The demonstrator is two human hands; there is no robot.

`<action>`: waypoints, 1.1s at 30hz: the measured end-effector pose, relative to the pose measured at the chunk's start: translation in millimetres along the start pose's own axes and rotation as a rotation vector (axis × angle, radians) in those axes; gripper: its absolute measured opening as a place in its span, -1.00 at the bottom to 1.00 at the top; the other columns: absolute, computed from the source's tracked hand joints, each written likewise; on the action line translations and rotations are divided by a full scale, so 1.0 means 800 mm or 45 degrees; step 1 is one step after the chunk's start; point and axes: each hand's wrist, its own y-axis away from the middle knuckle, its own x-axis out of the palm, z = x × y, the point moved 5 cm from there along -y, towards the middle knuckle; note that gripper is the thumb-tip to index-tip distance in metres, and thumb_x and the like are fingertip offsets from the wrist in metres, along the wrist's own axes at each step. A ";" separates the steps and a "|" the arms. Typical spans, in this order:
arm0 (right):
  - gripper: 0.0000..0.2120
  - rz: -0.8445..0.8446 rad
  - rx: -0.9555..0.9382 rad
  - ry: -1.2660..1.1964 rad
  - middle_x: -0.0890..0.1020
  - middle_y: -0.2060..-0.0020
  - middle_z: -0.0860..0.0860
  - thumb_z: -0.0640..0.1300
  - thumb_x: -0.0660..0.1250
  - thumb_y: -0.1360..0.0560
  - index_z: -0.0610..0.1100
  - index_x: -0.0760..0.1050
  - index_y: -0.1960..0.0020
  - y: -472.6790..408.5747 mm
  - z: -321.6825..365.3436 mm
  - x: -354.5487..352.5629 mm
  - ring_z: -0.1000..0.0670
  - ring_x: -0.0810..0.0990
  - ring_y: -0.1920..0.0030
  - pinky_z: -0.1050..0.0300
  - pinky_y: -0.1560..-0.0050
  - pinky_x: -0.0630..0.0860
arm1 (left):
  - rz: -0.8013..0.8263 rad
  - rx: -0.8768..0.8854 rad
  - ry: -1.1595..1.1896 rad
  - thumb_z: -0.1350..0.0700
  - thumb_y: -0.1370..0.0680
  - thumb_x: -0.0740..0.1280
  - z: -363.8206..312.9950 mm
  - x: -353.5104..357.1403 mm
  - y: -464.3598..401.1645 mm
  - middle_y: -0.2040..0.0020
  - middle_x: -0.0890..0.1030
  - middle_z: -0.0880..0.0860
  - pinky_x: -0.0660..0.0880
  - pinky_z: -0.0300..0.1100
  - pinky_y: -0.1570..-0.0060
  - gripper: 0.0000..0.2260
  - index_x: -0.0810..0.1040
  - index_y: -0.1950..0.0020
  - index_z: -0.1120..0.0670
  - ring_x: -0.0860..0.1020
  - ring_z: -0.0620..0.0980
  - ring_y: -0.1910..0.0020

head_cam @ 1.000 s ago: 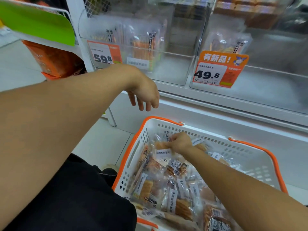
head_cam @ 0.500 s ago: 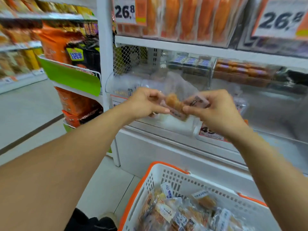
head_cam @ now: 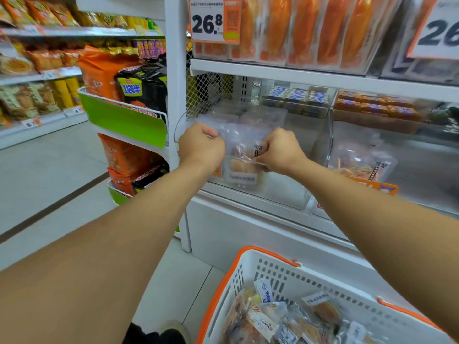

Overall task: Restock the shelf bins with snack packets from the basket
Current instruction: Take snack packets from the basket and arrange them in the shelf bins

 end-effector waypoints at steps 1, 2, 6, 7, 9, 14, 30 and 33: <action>-0.78 0.010 0.032 0.009 0.60 0.50 -0.10 -0.25 0.54 -0.35 -0.24 0.58 0.42 -0.002 -0.001 0.003 0.08 0.55 0.46 0.01 0.14 0.66 | 0.015 0.004 -0.024 0.18 -0.41 0.25 0.001 0.000 -0.001 0.09 0.65 0.04 0.63 0.05 0.07 -0.86 0.51 0.19 -0.07 0.64 0.13 0.13; -0.77 0.040 0.079 0.002 0.60 0.49 -0.10 -0.23 0.55 -0.36 -0.24 0.57 0.40 -0.003 -0.002 0.004 0.03 0.61 0.44 -0.02 0.17 0.68 | 0.035 0.009 -0.055 0.18 -0.41 0.24 0.001 0.001 -0.001 0.10 0.65 0.05 0.63 0.04 0.05 -0.87 0.51 0.19 -0.05 0.64 0.13 0.12; -0.69 0.002 0.143 -0.007 0.65 0.41 -0.10 -0.02 0.53 -0.37 -0.30 0.64 0.20 0.008 -0.011 -0.012 -0.06 0.62 0.39 -0.06 0.19 0.67 | 0.167 0.107 -0.332 0.19 -0.47 0.31 -0.005 0.013 0.004 0.23 0.60 0.06 0.55 -0.14 0.20 -0.82 0.43 0.32 0.03 0.58 0.06 0.25; -0.67 -0.134 0.095 -0.003 0.67 0.33 -0.10 0.04 0.50 -0.37 -0.24 0.65 0.15 0.018 -0.009 -0.023 -0.10 0.64 0.29 -0.07 0.14 0.65 | 0.196 0.157 -0.390 0.16 -0.47 0.35 -0.011 0.014 0.007 0.30 0.56 0.04 0.52 -0.17 0.24 -0.78 0.42 0.36 0.05 0.56 0.04 0.29; -0.74 -0.462 -0.064 -0.069 0.67 0.23 0.00 0.10 0.42 -0.41 -0.09 0.63 0.10 0.062 0.002 -0.049 -0.04 0.64 0.18 -0.01 0.09 0.61 | 0.344 0.271 -0.505 0.08 -0.48 0.40 -0.020 0.023 0.019 0.39 0.51 0.02 0.47 -0.19 0.29 -0.72 0.42 0.39 0.07 0.52 -0.02 0.36; -0.76 -0.494 -0.266 -0.241 0.55 0.38 0.04 -0.02 0.33 -0.53 -0.10 0.52 0.27 0.196 -0.007 0.007 0.02 0.50 0.35 0.08 0.30 0.42 | 1.449 0.130 -1.097 -0.02 -0.59 0.34 0.022 0.073 0.096 0.18 0.65 0.08 0.54 -0.19 0.32 -0.81 0.59 0.09 0.08 0.62 -0.03 0.32; -0.72 0.850 0.623 -0.689 0.67 0.16 -0.26 -0.03 0.45 -0.51 -0.24 0.50 0.12 0.306 -0.107 0.309 -0.18 0.69 0.20 -0.16 0.06 0.66 | 1.627 0.048 -1.359 -0.05 -0.62 0.29 0.049 0.101 0.107 -0.05 0.66 0.03 0.59 -0.01 -0.10 -0.85 0.50 -0.14 -0.02 0.66 0.00 -0.01; -0.82 0.855 0.721 -0.797 0.64 0.28 -0.19 -0.32 0.48 -0.46 -0.25 0.50 0.24 0.304 -0.121 0.281 -0.05 0.69 0.33 0.05 0.20 0.68 | 1.633 0.070 -1.361 -0.06 -0.62 0.28 0.050 0.105 0.101 -0.06 0.65 0.02 0.57 0.00 -0.13 -0.81 0.48 -0.18 -0.02 0.64 0.00 -0.04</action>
